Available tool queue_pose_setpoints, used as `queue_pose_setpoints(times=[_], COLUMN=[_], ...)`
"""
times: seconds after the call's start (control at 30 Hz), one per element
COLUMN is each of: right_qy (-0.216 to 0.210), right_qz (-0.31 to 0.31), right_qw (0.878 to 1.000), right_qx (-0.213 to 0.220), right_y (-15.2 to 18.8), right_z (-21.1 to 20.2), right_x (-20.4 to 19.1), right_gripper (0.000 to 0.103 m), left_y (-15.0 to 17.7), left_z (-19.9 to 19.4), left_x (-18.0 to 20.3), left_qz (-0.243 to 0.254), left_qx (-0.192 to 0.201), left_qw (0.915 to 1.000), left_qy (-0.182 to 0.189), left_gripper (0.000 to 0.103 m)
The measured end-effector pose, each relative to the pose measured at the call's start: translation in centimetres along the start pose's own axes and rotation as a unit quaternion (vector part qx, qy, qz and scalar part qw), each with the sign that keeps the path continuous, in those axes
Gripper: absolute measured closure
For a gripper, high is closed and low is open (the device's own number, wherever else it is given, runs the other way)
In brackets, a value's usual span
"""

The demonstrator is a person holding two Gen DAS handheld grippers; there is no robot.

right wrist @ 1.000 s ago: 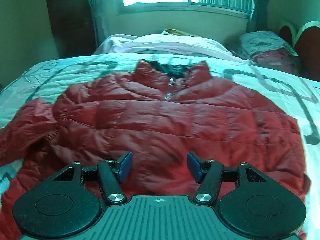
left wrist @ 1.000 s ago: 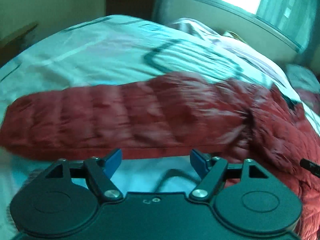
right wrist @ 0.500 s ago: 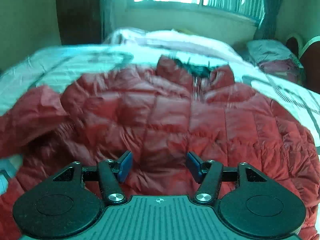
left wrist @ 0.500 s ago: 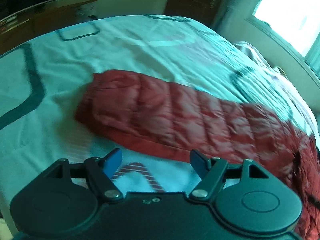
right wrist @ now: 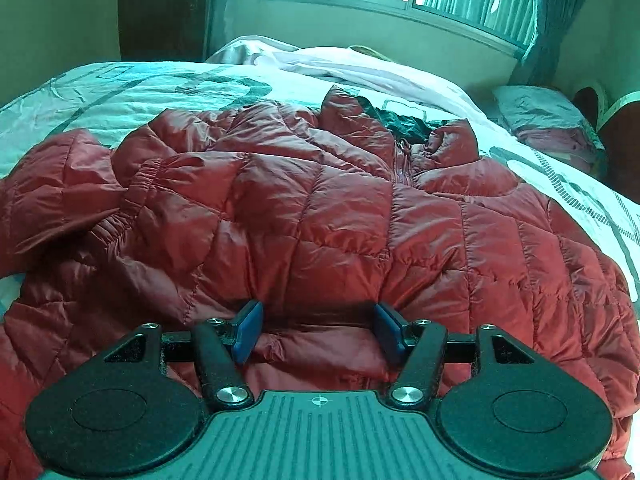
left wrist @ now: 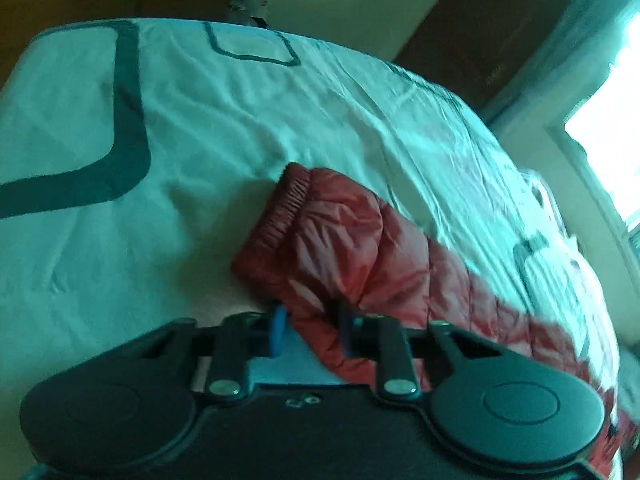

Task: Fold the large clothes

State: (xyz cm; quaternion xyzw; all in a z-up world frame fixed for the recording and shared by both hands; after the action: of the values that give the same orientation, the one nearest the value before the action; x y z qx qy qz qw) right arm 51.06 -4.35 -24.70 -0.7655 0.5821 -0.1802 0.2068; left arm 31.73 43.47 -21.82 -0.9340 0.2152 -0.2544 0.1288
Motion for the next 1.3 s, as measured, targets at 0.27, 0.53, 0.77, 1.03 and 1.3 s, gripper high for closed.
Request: queue_pose_setpoints(times=[0.27,0.53,0.77,1.03,1.3], right_qy=[0.002,-0.005,0.001,0.015,-0.005], right_qz=[0.033,0.045,0.079,0.117,0.158], right_qw=[0.999,0.999,0.997,0.993,0.987], right_qx=[0.020,0.004,0.012,0.008,0.003], right_y=[-0.6,-0.1,1.3,4.4,6.2], right_z=[-2.1,-2.3,-4.2,-5.6,-6.4], right_x=[2.0,4.0,8.0,13.3,16.9], right_gripper=[0.042,0.042,0.042,0.042,0.042], left_y=[-0.2,3.6,12.8,26.8,35.3], left_z=[-2.6,-5.6,-5.2,-3.0,1.3], left_x=[5.1,17.1,28.9,38.2,38.2], left_qz=[0.083,0.217,0.327,0.451,0.555], left_qx=[0.041,0.042,-0.012,-0.076,-0.114], left_qw=[0.9952,0.9679,0.9223,0.8533,0.8045], left_qy=[0.030,0.119,0.205,0.250,0.179], left_gripper=[0.099,0.099,0.099,0.099,0.061])
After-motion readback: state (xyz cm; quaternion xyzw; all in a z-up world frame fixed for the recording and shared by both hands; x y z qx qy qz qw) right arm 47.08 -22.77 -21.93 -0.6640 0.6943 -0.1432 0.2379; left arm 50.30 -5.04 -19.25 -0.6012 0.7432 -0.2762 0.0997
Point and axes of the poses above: each gripper's, at about its wrist camera, not at the fingertips, and z roughly the way its jaws point, x to its right, y to its underside, the point moved 10 cm from there along z, roughly the way its jaws point, and after that the axes turned 12 degrees about -x, right-handed, at the moved point
